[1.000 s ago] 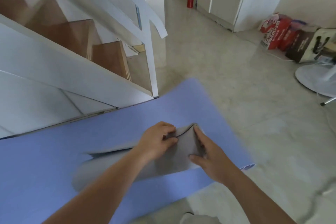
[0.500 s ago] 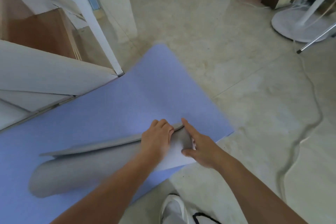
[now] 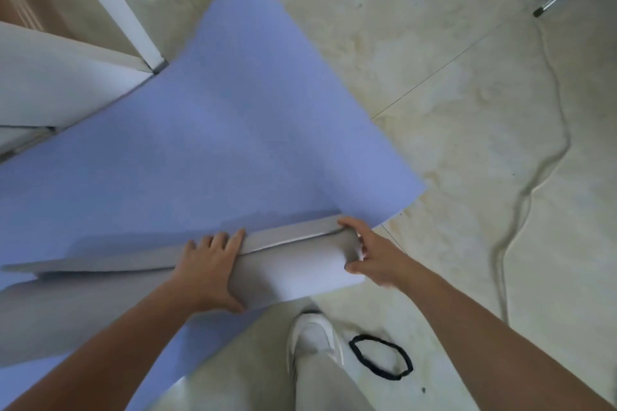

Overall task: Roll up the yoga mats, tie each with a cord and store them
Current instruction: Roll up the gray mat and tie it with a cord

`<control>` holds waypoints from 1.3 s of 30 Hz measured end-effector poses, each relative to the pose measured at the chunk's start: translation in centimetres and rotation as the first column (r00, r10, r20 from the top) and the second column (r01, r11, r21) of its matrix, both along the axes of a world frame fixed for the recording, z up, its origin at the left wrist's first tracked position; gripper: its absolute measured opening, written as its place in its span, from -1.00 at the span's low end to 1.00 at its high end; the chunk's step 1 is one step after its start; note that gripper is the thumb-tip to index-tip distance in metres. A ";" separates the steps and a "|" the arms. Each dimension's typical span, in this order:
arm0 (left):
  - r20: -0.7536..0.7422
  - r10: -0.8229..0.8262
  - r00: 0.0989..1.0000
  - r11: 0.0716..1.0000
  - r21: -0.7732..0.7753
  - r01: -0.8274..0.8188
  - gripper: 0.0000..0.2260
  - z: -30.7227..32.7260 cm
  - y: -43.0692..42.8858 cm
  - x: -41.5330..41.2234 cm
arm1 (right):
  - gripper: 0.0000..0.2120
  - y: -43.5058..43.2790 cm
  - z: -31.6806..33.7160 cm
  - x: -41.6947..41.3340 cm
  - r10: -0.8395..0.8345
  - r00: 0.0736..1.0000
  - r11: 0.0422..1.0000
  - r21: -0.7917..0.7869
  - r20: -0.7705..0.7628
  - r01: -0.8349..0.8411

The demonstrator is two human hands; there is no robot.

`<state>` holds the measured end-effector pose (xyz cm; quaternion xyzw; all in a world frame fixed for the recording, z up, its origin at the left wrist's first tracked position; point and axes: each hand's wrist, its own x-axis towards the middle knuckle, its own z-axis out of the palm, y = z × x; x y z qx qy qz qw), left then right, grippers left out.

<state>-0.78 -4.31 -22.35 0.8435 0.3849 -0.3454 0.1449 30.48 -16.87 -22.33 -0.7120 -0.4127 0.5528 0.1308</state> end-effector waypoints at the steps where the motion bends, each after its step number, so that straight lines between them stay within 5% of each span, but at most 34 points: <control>1: 0.043 -0.005 0.999 1.000 0.016 0.004 0.28 -0.1 -0.2 0.0 | -0.23 -0.2 0.1 -0.1 -0.008 1.000 1.000 0.002 -0.004 0.008; 5: 0.163 -0.028 0.986 0.998 0.060 0.019 0.17 0.5 0.1 -0.7 | -0.14 -2.7 0.6 -0.5 -0.253 0.967 0.965 0.067 -0.032 0.255; 7: 0.200 -0.081 0.976 0.992 0.108 0.060 0.14 0.9 0.5 -1.2 | -0.27 -5.2 -0.1 -0.6 -0.345 0.937 0.937 0.074 0.059 0.341; 10: 0.213 -0.138 0.967 0.976 0.198 0.095 0.11 1.3 1.1 -1.1 | -0.59 -9.0 -2.2 -0.8 -0.066 0.942 0.988 -0.114 0.329 0.109; 14: 0.217 -0.154 0.964 0.966 0.240 0.100 0.09 1.4 1.3 -0.9 | -0.61 -12.6 -6.0 -2.6 0.403 0.779 0.896 -0.379 0.480 -0.230; 18: 0.211 -0.120 0.970 0.971 0.226 0.071 0.07 -0.1 0.6 -1.4 | -0.70 -13.5 -8.2 -4.2 0.491 0.639 0.868 -0.396 0.592 -0.300; 21: 0.238 -0.129 0.963 0.971 0.225 0.074 0.07 -0.5 0.7 -1.4 | -0.81 -13.2 -8.1 -3.6 0.394 0.746 0.906 -0.364 0.537 -0.216; 24: 0.252 -0.109 0.961 0.975 0.217 0.053 0.08 0.6 1.1 -2.1 | -0.96 -11.3 -5.7 -1.8 -0.021 0.925 0.975 -0.195 0.380 0.103; 28: 0.317 0.065 0.946 0.970 0.203 -0.135 0.14 4.4 1.9 -3.9 | -0.90 -6.5 1.5 -0.1 -0.332 0.943 0.943 -0.002 -0.013 0.332; 34: 0.594 0.443 0.672 0.796 0.085 -0.600 0.14 13.9 2.6 -8.5 | -0.94 3.1 14.5 -2.5 -0.192 0.960 0.898 0.359 -0.206 0.256; 39: 0.753 0.525 0.397 0.598 0.005 -0.802 0.15 20.7 0.7 -12.7 | -0.93 9.6 25.0 -10.9 -0.036 0.958 0.833 0.522 -0.285 0.186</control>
